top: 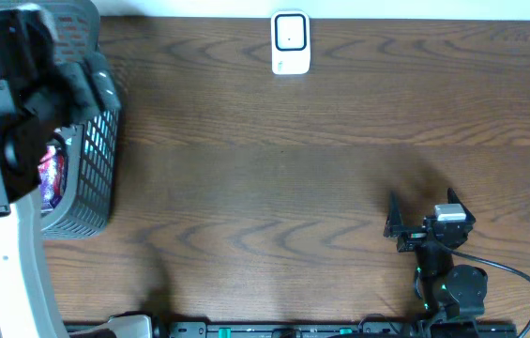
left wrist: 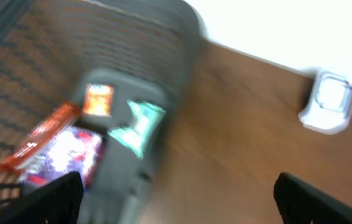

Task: Scan the item barcode
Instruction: 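Move the left gripper up and into the grey basket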

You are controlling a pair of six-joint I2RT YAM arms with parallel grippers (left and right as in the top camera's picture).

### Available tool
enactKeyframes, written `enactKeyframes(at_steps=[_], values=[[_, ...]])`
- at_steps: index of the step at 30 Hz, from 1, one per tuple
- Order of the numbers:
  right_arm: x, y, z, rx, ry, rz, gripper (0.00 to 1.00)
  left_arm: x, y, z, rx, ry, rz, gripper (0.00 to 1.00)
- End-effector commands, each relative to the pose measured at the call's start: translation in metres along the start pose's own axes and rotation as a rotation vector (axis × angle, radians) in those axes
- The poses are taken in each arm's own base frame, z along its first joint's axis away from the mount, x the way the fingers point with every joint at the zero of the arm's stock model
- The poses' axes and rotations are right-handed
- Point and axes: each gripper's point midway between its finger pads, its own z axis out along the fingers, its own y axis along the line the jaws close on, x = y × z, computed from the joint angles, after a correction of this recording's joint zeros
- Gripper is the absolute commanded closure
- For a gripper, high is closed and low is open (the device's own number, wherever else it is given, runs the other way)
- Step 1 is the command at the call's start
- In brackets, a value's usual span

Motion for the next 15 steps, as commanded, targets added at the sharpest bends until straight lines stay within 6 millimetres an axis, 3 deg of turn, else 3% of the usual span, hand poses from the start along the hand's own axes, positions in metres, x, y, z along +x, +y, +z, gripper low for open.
enactKeyframes(at_steps=[1,7,10,15], values=[[0.0,-0.003,0.0,0.013,-0.001,-0.007,0.01,-0.021,0.047,-0.001,-0.179,-0.082,-0.149,0.02],[0.0,-0.003,0.0,0.013,-0.001,-0.007,0.01,-0.03,0.098,0.043,-0.299,-0.039,-0.242,0.02],[0.001,-0.003,0.0,0.013,0.001,-0.007,0.01,-0.018,0.124,0.082,-0.36,0.057,-0.293,0.02],[0.001,-0.003,0.0,0.013,0.001,-0.007,0.01,0.009,0.152,0.128,-0.418,0.214,-0.295,0.02]])
